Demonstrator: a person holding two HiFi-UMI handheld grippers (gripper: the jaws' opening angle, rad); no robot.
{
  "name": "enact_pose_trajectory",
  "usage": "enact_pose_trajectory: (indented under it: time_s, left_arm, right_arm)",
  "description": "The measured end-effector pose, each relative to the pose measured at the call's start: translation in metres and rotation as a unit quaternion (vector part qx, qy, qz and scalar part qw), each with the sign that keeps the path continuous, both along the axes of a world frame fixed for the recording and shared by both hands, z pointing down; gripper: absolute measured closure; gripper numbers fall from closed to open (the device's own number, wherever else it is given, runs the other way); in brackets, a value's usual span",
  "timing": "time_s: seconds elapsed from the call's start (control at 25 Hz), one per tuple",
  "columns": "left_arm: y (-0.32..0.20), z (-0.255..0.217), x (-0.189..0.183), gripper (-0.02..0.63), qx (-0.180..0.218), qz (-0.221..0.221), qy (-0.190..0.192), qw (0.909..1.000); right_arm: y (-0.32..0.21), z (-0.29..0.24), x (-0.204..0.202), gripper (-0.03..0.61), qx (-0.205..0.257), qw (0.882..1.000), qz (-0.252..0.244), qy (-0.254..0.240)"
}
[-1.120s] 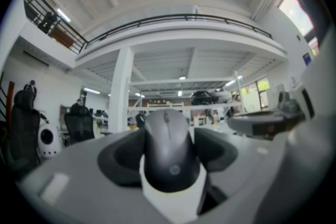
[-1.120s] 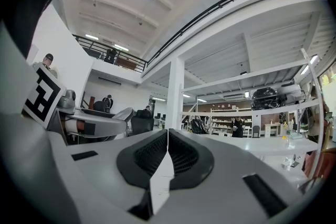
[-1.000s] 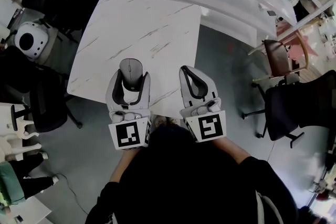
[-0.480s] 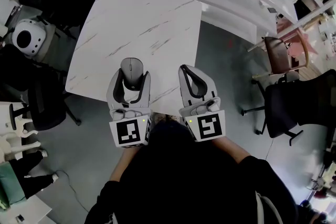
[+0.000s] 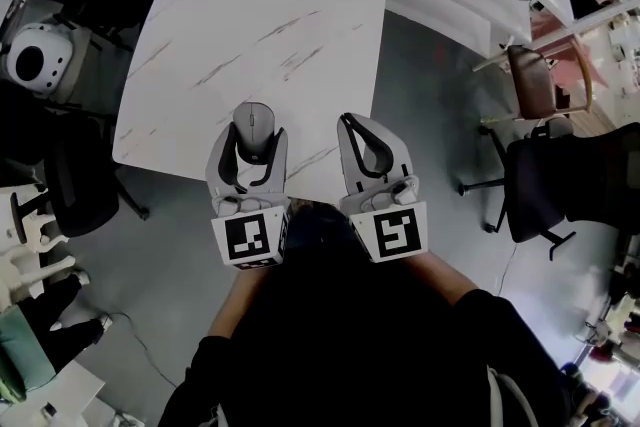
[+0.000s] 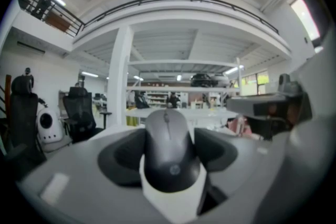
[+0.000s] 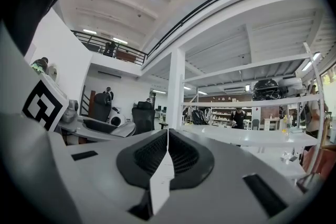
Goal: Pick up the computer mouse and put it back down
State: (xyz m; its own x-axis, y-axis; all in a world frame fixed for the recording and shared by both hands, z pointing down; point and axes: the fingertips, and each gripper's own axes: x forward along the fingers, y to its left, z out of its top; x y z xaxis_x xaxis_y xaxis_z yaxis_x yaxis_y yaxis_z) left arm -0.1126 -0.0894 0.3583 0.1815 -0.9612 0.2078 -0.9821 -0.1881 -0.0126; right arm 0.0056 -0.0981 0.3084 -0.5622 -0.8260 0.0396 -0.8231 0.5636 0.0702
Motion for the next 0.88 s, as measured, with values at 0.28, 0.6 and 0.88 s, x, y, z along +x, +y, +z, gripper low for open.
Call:
enact_pose_trajectory:
  time_s: [0.28, 0.6, 0.88]
  left_arm:
    - [-0.007, 0.043, -0.001, 0.314, -0.051, 0.004, -0.002, 0.9987]
    - [-0.015, 0.100, 0.003, 0.314, -0.111, 0.017, -0.006, 0.9937]
    - [-0.013, 0.150, 0.011, 0.314, -0.166, 0.030, -0.016, 0.9856]
  right_arm:
    - [-0.009, 0.031, -0.003, 0.557, -0.022, 1.000, -0.003, 0.011]
    - [-0.014, 0.066, -0.003, 0.557, -0.053, 0.998, -0.004, 0.026]
    - [-0.012, 0.099, -0.004, 0.558, -0.077, 0.996, -0.011, 0.050]
